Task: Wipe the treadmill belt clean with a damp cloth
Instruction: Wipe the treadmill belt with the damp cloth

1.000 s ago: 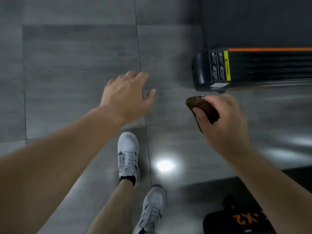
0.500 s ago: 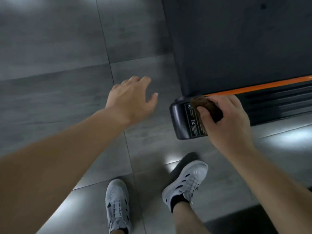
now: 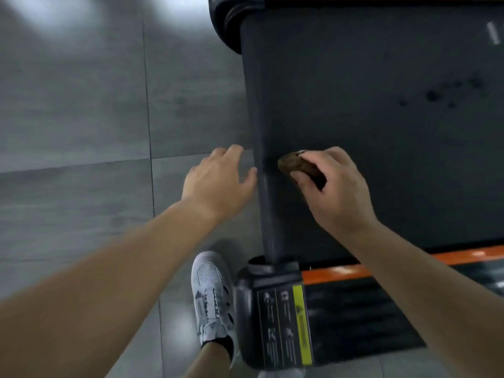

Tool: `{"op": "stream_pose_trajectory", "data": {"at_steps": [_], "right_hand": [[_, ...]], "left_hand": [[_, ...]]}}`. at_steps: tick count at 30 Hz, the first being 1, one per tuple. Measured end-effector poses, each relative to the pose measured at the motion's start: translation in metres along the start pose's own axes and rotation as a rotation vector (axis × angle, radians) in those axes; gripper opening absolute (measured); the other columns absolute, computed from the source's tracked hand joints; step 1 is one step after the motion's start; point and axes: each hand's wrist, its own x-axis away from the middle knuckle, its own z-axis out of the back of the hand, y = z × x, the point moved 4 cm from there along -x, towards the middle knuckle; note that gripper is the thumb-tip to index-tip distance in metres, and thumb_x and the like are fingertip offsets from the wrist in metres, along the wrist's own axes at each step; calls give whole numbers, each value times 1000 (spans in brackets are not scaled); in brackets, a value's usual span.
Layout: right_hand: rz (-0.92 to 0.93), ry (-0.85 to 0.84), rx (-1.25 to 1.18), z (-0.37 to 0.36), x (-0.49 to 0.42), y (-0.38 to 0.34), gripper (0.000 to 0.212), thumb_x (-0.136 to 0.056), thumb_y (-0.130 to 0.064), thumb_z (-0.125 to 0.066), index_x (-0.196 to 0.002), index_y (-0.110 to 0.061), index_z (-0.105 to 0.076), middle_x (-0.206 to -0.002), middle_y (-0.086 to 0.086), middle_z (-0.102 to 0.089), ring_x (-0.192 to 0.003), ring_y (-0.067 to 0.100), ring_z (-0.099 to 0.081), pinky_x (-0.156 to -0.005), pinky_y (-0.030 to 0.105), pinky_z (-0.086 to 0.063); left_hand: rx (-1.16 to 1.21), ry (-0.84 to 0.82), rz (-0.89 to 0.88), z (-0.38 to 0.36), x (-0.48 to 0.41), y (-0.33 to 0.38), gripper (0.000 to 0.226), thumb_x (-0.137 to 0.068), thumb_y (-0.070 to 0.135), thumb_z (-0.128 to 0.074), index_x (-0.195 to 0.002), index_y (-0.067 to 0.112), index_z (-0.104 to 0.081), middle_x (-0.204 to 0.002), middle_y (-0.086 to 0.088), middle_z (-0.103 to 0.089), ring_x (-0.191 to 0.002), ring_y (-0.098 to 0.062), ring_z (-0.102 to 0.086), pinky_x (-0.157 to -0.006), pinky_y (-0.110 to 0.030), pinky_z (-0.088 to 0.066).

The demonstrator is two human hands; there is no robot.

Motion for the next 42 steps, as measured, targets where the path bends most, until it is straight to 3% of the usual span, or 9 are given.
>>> {"op": "stream_pose_trajectory", "data": {"at_steps": [5, 10, 14, 18, 23, 28, 34, 38, 42], "right_hand": [[72, 59, 75, -19, -120, 11, 30, -96, -31, -62, -124, -19, -63, -113, -1, -60, -104, 18, -53, -89, 30, -46], [161, 64, 119, -54, -233, 14, 26, -98, -30, -56, -122, -20, -61, -118, 3, -57, -108, 23, -51, -95, 40, -45], [292, 78, 276, -73, -261, 18, 33, -96, -38, -49, -120, -16, -56, -116, 8, -54, -103, 27, -51, -89, 42, -44], [398, 57, 283, -77, -257, 27, 42, -94, -47, -48, -122, -17, -57, -114, 8, -51, -104, 26, -49, -91, 43, -45], [391, -33, 208, -70, -253, 18, 28, -96, -34, -59, -122, -25, -66, -111, -3, -53, -109, 17, -47, -99, 41, -40], [533, -265, 106, -65, -231, 13, 25, -91, -35, -65, -116, -33, -70, -105, -10, -53, -107, 13, -48, -97, 31, -37], [365, -51, 186, -70, -338, 4, 32, -90, -39, -69, -121, -29, -69, -115, 5, -55, -111, 25, -51, -100, 46, -44], [419, -138, 202, -70, -309, 10, 31, -91, -36, -69, -121, -33, -68, -112, -3, -54, -108, 16, -50, -93, 32, -40], [543, -314, 207, -63, -295, 5, 29, -89, -37, -71, -117, -33, -70, -110, -6, -53, -106, 13, -48, -92, 30, -39]], "left_hand": [[224, 27, 67, -10, -79, 5, 54, -100, 51, -46, -146, 23, -36, -138, -7, -50, -118, -29, -55, -92, -45, -49], [615, 103, 124, -23, -147, 10, 59, -103, 51, -41, -155, 31, -21, -151, -3, -37, -128, -24, -50, -95, -36, -42], [922, 157, 147, -47, -166, 22, 60, -105, 49, -34, -159, 39, -9, -162, 4, -27, -140, -12, -35, -104, -28, -30], [1066, 226, 126, -61, -168, 21, 60, -102, 54, -37, -156, 48, -10, -158, 16, -31, -126, 1, -37, -100, -25, -29], [1112, 223, 116, -64, -168, 19, 58, -98, 61, -38, -151, 56, -15, -152, 17, -40, -132, -7, -44, -113, -38, -37], [1123, 250, 114, -60, -165, 20, 48, -95, 54, -41, -141, 61, -29, -136, 17, -54, -121, -7, -54, -103, -36, -44], [1099, 221, 177, -55, -160, 22, 47, -97, 52, -40, -143, 50, -30, -127, 16, -56, -110, -7, -56, -99, -36, -45], [1089, 211, 188, -52, -159, 21, 13, -99, 48, -41, -105, 60, -40, -104, 22, -59, -94, 0, -57, -83, -29, -44], [1056, 199, 191, -48, -159, 23, 16, -99, 47, -40, -89, 60, -38, -96, 20, -60, -89, -1, -58, -81, -31, -48]]}}
